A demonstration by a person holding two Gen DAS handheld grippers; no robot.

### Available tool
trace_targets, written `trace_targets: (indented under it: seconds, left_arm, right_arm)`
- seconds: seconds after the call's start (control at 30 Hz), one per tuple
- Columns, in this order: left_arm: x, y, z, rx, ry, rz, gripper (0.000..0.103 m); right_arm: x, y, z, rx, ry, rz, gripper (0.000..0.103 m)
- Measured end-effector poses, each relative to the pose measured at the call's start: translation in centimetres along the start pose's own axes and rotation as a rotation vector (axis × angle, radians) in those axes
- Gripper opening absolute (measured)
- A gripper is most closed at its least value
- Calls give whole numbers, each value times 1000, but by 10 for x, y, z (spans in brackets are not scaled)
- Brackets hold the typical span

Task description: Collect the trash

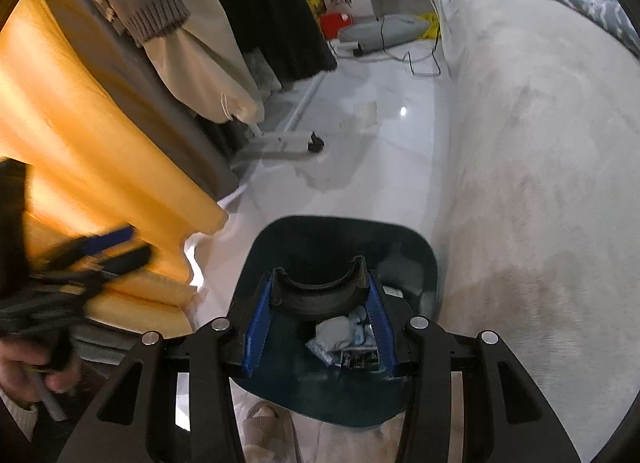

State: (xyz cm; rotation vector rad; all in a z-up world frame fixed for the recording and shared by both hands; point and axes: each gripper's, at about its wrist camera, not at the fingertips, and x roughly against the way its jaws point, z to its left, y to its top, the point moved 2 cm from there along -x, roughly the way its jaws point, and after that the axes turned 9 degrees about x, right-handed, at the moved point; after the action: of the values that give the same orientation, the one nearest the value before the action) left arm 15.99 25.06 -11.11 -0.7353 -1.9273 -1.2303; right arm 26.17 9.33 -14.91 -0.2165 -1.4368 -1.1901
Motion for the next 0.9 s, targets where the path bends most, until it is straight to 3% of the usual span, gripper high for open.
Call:
trace_targets:
  seconds: [0.13,0.23,0.4,0.5,0.57,0.77,0.9]
  left_arm:
    - [39,4,-12,-42,-26,-106,80]
    - [60,-1,-14,-6,-75,-140,81]
    - [94,-11,-30,-7,-126,-206,81]
    - [113,-18,-38,-54,-71,-254,81]
    - [124,-22,-40,-78,-25,-288,83]
    - [145,-28,-42,-22,-17,-329,90]
    - [156,-29,-54,-47,-7,-352,94]
  right_arm:
    - [-13,-7,0,-2,0,50,46]
    - [-18,-13,-3,-25,29,73,48]
    - [-13,-15,0,5,5,77,49]
    - [-10,-18,-1,-5,21,71,55]
    - [-5,-20,-1,-5,24,59,72]
    - [6,-17,6,48,7,32,78]
    - [24,-15,9,57,10,-4,80]
